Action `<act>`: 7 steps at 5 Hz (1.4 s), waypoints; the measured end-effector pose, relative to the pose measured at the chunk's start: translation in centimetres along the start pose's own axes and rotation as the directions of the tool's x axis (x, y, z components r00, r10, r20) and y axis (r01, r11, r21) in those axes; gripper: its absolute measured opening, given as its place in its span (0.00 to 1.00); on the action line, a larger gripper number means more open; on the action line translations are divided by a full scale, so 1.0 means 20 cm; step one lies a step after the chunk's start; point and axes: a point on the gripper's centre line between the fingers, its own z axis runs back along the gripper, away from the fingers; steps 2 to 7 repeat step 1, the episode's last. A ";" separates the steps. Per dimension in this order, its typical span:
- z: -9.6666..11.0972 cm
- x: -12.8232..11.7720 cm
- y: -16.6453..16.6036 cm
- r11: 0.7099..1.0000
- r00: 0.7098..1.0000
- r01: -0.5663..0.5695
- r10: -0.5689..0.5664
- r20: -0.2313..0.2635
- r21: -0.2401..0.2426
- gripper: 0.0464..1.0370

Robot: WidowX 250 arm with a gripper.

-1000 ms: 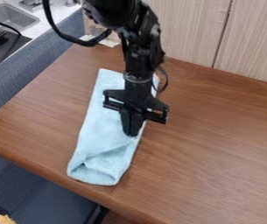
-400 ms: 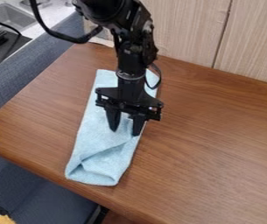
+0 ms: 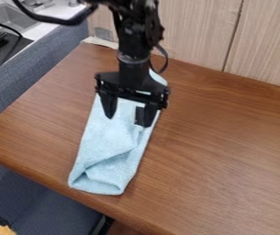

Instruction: Fold the cloth from the bottom to the top

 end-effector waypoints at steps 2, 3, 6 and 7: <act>0.12 0.00 0.05 0.999 0.998 -0.040 0.040 0.044 -0.014 0.96; 0.12 0.00 0.05 0.999 0.998 -0.040 0.040 0.044 -0.014 0.96; 0.12 0.00 0.05 0.999 0.998 -0.040 0.040 0.044 -0.014 0.96; 0.12 0.00 0.05 0.999 0.998 -0.040 0.040 0.044 -0.014 0.96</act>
